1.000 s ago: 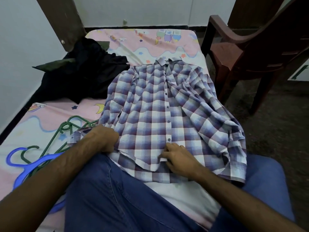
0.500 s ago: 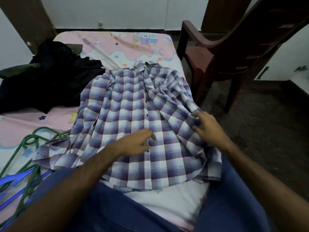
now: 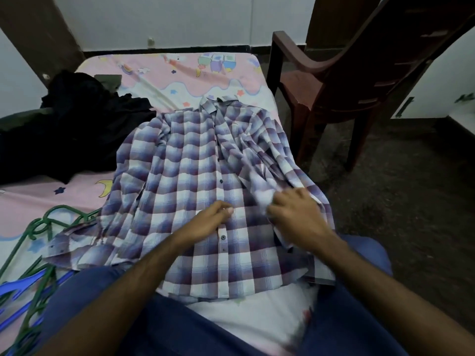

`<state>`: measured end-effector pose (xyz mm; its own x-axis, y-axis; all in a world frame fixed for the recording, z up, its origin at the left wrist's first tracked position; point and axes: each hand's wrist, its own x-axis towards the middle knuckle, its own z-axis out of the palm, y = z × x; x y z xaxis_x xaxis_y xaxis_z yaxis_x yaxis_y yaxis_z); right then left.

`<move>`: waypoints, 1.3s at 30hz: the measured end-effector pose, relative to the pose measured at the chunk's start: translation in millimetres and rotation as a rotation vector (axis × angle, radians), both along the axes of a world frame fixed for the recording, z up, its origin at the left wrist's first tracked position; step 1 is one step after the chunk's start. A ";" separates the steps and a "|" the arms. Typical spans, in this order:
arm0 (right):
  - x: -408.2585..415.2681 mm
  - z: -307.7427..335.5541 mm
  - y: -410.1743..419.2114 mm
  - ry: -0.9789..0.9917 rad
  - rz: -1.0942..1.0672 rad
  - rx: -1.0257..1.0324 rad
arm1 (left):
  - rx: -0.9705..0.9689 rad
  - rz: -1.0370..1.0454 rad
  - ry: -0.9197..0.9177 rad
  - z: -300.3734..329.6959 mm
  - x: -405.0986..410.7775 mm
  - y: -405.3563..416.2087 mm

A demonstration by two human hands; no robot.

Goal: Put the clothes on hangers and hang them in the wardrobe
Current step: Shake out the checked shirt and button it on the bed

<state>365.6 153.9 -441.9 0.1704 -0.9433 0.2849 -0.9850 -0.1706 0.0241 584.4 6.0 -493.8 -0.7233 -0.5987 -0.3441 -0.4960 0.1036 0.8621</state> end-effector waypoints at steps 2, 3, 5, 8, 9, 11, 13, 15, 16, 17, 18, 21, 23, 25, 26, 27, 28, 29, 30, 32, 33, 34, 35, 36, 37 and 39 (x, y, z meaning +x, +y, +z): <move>24.7 -3.0 3.0 -0.434 0.179 0.400 | 0.091 0.155 0.057 2.9 -3.1 -0.9; 30.1 -5.4 3.5 -0.687 0.203 0.545 | 0.107 0.203 0.070 3.6 -4.4 -0.6; 31.6 -14.6 1.9 -0.937 0.092 0.486 | 0.115 0.223 0.076 5.5 -5.2 4.3; 21.7 -31.7 4.8 -0.733 -0.223 0.283 | 0.048 0.189 0.033 -2.3 -2.3 9.2; 21.4 -34.8 8.4 -0.627 -0.262 0.335 | 0.033 0.193 0.032 -5.5 -1.4 10.0; 26.0 -40.0 18.6 -0.371 -0.228 0.502 | 0.078 0.227 0.066 -7.0 -1.5 10.0; 28.3 -43.3 27.7 -0.148 -0.138 0.563 | 0.161 0.296 0.090 -1.4 -1.7 8.4; 22.6 -41.4 33.8 -0.075 -0.082 0.547 | 0.208 0.365 0.060 4.5 1.1 6.5; 17.9 -40.2 35.4 -0.054 -0.064 0.529 | 0.209 0.372 0.036 4.4 4.8 5.0; 12.4 -40.4 37.1 -0.021 -0.056 0.515 | 0.201 0.366 0.010 3.8 10.3 4.4; 7.5 -40.4 38.5 0.019 -0.059 0.508 | 0.188 0.347 -0.023 0.4 15.9 3.7; -3.7 -42.1 43.2 0.098 -0.126 0.483 | 0.098 0.275 -0.125 -3.0 21.8 8.4; -10.5 -42.7 45.0 0.078 -0.166 0.453 | -0.091 0.156 -0.246 -2.3 15.4 12.8; -15.2 -43.2 45.5 0.052 -0.178 0.436 | -0.241 0.079 -0.342 -0.8 6.1 19.0; -15.6 -43.8 45.8 0.056 -0.172 0.417 | -0.267 0.065 -0.356 -1.7 3.1 21.6; -15.5 -45.6 46.6 0.074 -0.166 0.389 | -0.279 0.063 -0.360 -3.2 1.4 23.6; -14.7 -46.5 47.0 0.091 -0.170 0.345 | -0.281 0.068 -0.369 -5.0 0.9 24.2; -14.3 -47.2 47.7 0.094 -0.198 0.309 | -0.279 0.075 -0.376 -5.7 1.0 23.8; -14.3 -46.8 47.6 0.087 -0.246 0.272 | -0.267 0.088 -0.372 -7.1 1.6 21.6; -14.1 -44.1 47.5 0.040 -0.376 0.242 | -0.210 0.144 -0.325 -7.8 3.7 19.0; -12.9 -42.1 47.0 0.008 -0.429 0.244 | -0.173 0.192 -0.286 -8.2 6.3 17.1; -10.3 -40.0 46.3 -0.028 -0.456 0.258 | -0.142 0.245 -0.252 -10.4 9.9 14.2; -7.6 -36.7 45.9 -0.080 -0.459 0.298 | -0.114 0.296 -0.220 -10.8 13.7 12.3; -6.9 -32.7 46.3 -0.128 -0.441 0.339 | -0.094 0.331 -0.199 -11.3 17.2 10.6; -9.8 -27.4 47.4 -0.144 -0.424 0.374 | -0.082 0.350 -0.179 -10.9 19.8 10.0; -24.0 -8.6 49.5 -0.131 -0.409 0.353 | -0.102 0.310 -0.153 -9.6 21.2 11.1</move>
